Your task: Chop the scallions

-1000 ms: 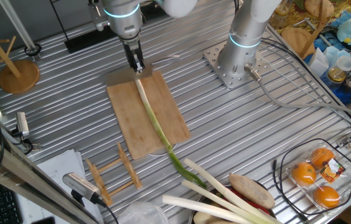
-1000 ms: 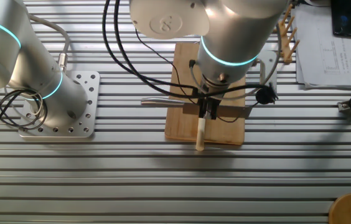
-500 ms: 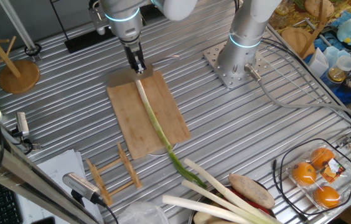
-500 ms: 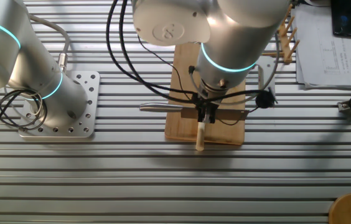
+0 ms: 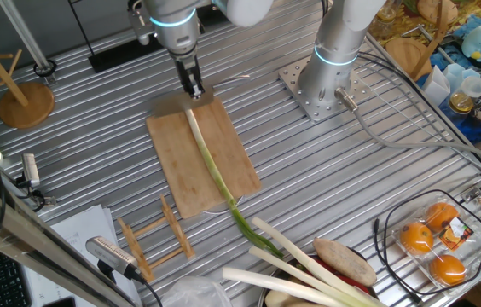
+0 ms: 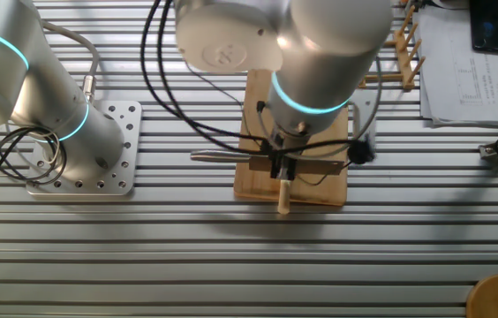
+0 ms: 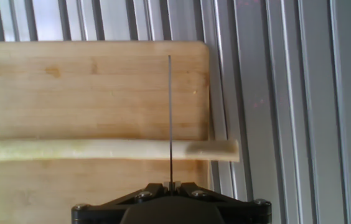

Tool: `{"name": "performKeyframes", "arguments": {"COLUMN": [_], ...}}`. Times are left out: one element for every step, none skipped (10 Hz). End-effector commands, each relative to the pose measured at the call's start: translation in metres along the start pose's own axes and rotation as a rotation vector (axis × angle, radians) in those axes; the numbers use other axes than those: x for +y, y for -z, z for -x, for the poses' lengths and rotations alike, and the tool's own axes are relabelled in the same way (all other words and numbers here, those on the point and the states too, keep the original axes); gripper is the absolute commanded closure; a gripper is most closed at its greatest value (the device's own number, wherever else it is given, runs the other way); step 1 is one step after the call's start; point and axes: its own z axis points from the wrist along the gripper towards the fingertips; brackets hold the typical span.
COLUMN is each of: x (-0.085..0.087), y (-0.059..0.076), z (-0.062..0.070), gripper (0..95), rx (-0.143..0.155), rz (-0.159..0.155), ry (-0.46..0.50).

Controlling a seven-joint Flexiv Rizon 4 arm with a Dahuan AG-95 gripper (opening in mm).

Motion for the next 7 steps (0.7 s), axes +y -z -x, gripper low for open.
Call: {"name": "performKeyframes", "arguments": {"x": [-0.0002,-0.0008,-0.0012,-0.0016,-0.0017,-0.0019,-0.0016], "y": [-0.0028,-0.0046,-0.0060,-0.0071,-0.0074,-0.0079,-0.0085], "z": [-0.0016,-0.0012,-0.0010,-0.0006,0.0000,0.0017,0.0043], "gripper": [95.0,95.0,95.0,95.0,95.0,95.0,95.0], "rx": [-0.004,-0.001,0.002,0.002,0.001,0.001,0.000], "rz": [0.005,0.012,0.016,0.020,0.018,0.018,0.016], "ry": [-0.006,-0.005,0.000,0.000,0.000,0.001,0.002]}}
